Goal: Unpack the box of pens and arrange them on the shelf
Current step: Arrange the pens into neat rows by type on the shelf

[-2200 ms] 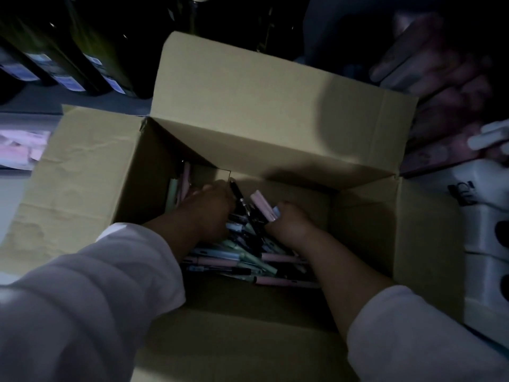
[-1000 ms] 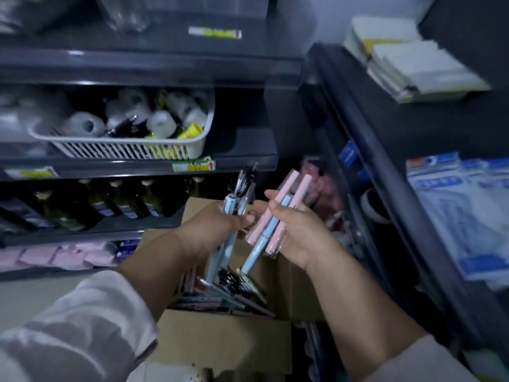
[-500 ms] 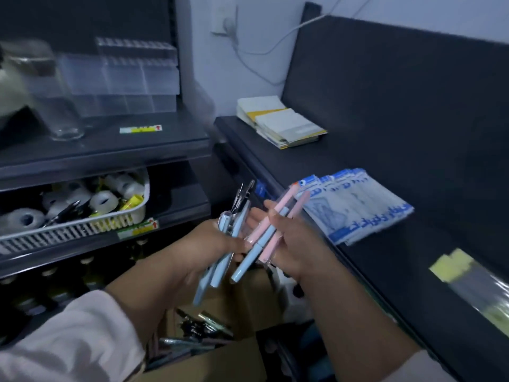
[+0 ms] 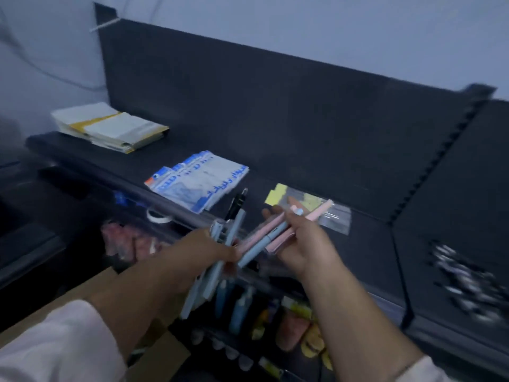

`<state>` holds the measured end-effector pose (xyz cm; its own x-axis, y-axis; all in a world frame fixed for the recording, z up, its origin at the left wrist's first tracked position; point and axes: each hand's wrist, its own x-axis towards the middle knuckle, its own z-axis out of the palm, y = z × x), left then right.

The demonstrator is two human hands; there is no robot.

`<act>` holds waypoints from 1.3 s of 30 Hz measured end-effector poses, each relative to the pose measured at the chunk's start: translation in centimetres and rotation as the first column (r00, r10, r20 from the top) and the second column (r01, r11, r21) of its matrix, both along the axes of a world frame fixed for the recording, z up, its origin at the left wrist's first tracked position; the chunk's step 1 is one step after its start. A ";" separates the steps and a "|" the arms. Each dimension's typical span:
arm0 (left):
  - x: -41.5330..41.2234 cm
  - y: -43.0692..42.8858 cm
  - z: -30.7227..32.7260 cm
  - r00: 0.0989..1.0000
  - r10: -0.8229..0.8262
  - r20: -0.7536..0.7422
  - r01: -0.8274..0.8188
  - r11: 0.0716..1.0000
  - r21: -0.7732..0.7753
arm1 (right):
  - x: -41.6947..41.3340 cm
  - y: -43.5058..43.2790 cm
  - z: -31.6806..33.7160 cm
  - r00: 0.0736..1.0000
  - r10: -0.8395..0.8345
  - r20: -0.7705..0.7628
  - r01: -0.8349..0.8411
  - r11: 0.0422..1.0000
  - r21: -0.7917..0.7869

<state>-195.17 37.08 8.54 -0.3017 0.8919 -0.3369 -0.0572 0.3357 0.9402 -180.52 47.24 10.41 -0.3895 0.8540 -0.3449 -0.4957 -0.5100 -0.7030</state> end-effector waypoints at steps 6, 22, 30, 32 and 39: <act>10.7 3.7 1.8 0.995 -0.092 0.043 0.090 0.995 0.036 | 12.1 -0.3 1.8 0.967 -0.252 -0.046 0.253 0.967 0.027; 45.7 8.6 5.1 0.901 -0.384 -0.200 0.416 0.897 0.153 | 51.3 -2.8 2.3 0.755 -0.470 0.457 0.347 0.878 0.329; 59.1 12.0 5.0 0.793 -0.562 -0.236 0.592 0.802 0.082 | 64.3 -3.0 1.7 0.692 -0.521 0.499 0.425 0.853 0.302; 61.7 13.6 4.6 0.765 -0.603 -0.228 0.629 0.775 0.062 | 66.9 -2.4 1.6 0.690 -0.540 0.483 0.465 0.841 0.276; 69.4 21.3 3.9 0.751 -0.651 -0.112 0.660 0.746 0.086 | 75.5 2.4 1.6 0.611 -0.632 0.477 0.610 0.760 0.225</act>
